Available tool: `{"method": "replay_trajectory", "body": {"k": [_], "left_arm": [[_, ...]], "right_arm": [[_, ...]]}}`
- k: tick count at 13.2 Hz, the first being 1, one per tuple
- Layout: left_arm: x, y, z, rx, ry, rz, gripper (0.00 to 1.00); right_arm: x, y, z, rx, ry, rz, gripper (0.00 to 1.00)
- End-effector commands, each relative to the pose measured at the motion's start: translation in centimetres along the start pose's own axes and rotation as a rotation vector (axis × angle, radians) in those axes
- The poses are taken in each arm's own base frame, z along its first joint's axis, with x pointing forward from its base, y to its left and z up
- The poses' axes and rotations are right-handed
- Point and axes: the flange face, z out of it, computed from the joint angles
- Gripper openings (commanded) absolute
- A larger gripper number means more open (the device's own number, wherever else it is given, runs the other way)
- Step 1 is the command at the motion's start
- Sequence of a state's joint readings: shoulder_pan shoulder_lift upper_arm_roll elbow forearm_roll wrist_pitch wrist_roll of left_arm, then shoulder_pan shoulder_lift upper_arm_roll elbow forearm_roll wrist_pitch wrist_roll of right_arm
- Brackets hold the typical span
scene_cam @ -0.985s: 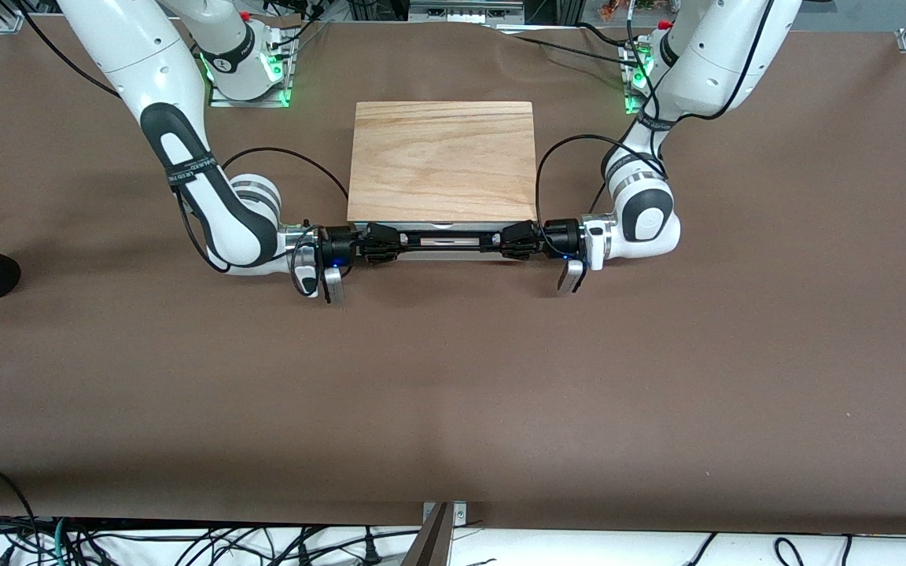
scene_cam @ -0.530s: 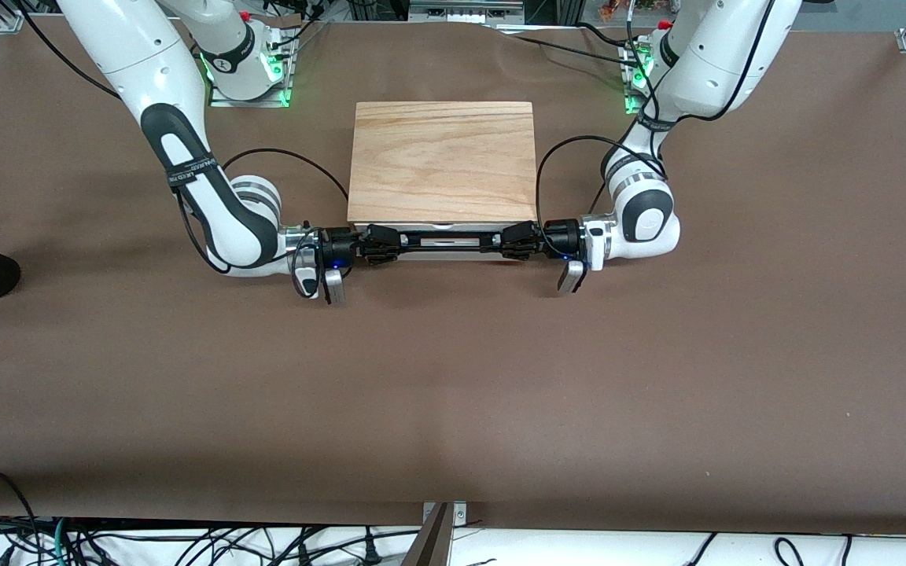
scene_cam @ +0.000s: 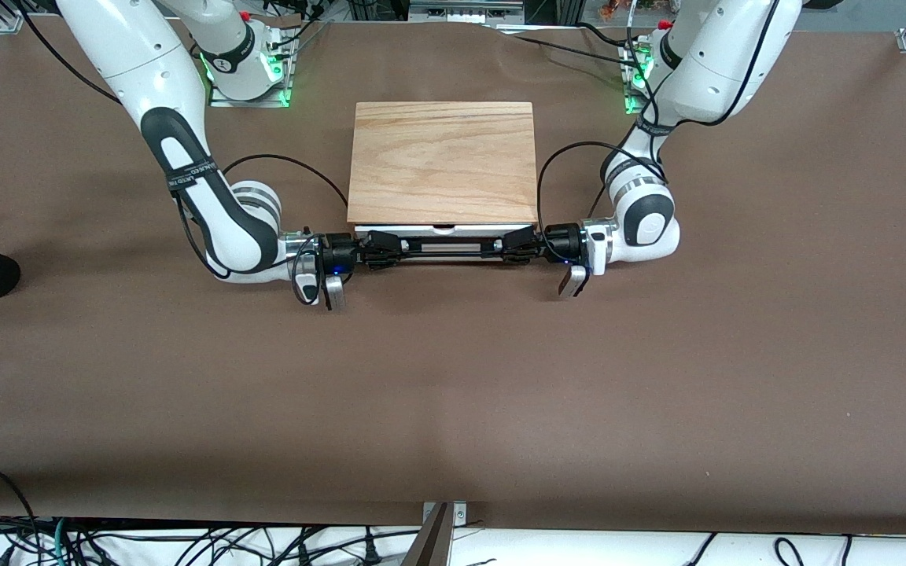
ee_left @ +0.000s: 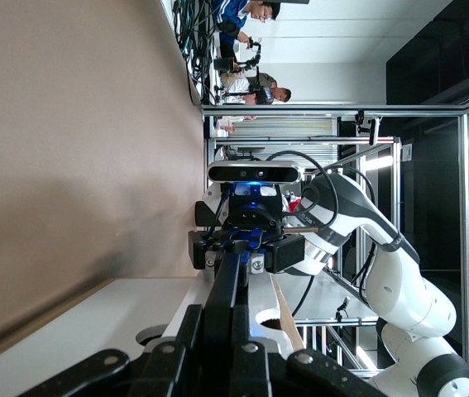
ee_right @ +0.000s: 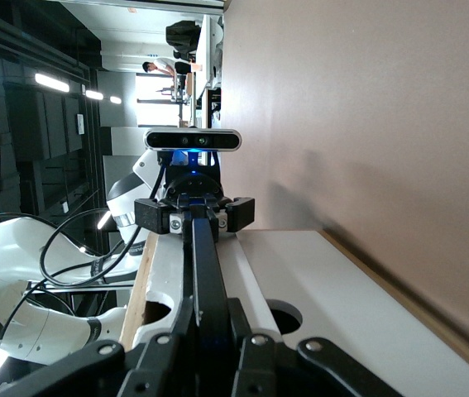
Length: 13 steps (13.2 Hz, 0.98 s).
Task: Pull top drawer with both arms simultaneously
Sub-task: 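Hold the handle with both grippers and begin pulling it outward, then pull the drawer out from the box with both grippers together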
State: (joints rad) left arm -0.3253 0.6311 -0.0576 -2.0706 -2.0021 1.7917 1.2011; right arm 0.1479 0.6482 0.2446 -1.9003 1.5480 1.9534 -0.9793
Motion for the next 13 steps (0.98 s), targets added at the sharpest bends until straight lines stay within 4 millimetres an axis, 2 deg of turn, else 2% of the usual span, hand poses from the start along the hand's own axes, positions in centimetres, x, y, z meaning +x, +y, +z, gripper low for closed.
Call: {"method": "replay_trajectory", "body": {"k": [1,8,13], "left_arm": [[-0.6,-2.8,2.2,0.013,0.007,-0.025,0.00],[2.3,-3.4,1.3,0.017,0.040,-0.043,0.00],[4.8,-3.6,0.8,0.013,0.061,-0.044,0.00]], "right_arm": [[4.4,-3.6,-0.7,0.046,0.074,-0.012,0.00],[6.4,-4.5,-2.0,0.046,0.106,-0.048,0.00],[7.6,-3.8,-2.4,0.054,0.121,-0.040,0.00]]}}
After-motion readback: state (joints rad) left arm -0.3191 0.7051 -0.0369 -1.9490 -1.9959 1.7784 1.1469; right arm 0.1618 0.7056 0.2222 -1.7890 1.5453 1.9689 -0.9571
